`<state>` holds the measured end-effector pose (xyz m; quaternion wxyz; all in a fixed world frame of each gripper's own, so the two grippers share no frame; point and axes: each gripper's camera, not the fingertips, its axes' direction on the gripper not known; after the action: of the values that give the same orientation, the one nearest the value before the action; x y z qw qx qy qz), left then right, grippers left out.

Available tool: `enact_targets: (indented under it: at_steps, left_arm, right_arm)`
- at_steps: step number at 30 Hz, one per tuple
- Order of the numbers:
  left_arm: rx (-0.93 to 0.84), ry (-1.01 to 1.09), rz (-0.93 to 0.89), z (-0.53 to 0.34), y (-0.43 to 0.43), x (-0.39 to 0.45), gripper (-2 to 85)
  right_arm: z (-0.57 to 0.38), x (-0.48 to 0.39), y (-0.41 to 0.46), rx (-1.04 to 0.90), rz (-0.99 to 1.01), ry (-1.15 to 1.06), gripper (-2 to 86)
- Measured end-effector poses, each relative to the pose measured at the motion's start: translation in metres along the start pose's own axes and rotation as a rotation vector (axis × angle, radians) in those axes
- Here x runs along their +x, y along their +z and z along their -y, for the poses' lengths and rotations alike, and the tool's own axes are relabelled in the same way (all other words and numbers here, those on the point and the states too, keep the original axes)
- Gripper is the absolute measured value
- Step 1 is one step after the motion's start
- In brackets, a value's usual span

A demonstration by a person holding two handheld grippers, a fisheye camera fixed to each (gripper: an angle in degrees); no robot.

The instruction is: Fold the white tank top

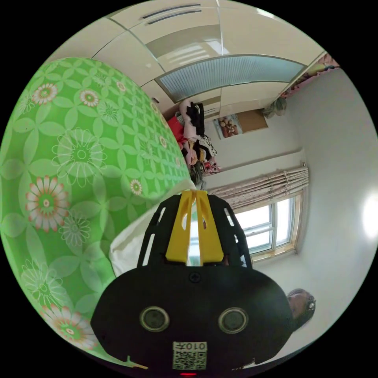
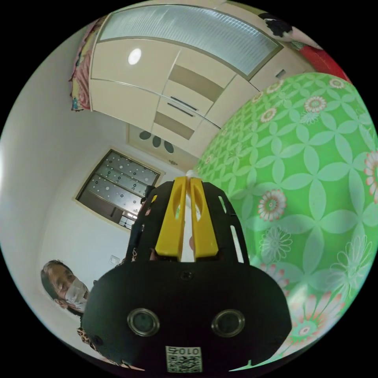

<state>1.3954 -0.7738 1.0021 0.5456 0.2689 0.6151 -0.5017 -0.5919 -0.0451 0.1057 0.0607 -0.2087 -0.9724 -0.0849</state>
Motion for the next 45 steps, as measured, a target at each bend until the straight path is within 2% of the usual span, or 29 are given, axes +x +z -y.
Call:
enact_targets:
  at_steps: [13,19,25,33,37,41,45]
  left_arm:
    - [-0.006,0.169,-0.045,-0.123,-0.028,0.092,0.1]
    - [0.01,0.236,-0.061,-0.195,-0.043,0.108,0.2]
    - [0.073,0.261,-0.095,-0.279,-0.061,0.087,0.2]
    - [0.148,0.154,-0.133,-0.353,-0.056,0.02,0.3]
    - [0.13,0.175,-0.182,-0.358,-0.054,0.025,0.3]
    - [0.058,0.321,-0.095,-0.37,-0.049,0.055,0.6]
    - [-0.03,0.275,-0.042,-0.378,-0.034,0.034,0.7]
  right_arm:
    - [-0.127,-0.109,-0.064,0.033,0.109,-0.153,4.2]
    - [-0.192,-0.121,-0.077,0.047,0.172,-0.155,4.3]
    - [-0.254,-0.124,-0.075,0.019,0.17,-0.155,4.3]
    - [-0.304,-0.122,-0.044,-0.035,0.097,-0.149,4.4]
    - [-0.306,-0.13,-0.04,-0.054,0.13,-0.174,4.5]
    - [-0.316,-0.141,-0.037,-0.129,0.025,-0.222,5.3]
    - [-0.322,-0.123,-0.019,-0.243,-0.035,-0.13,7.3]
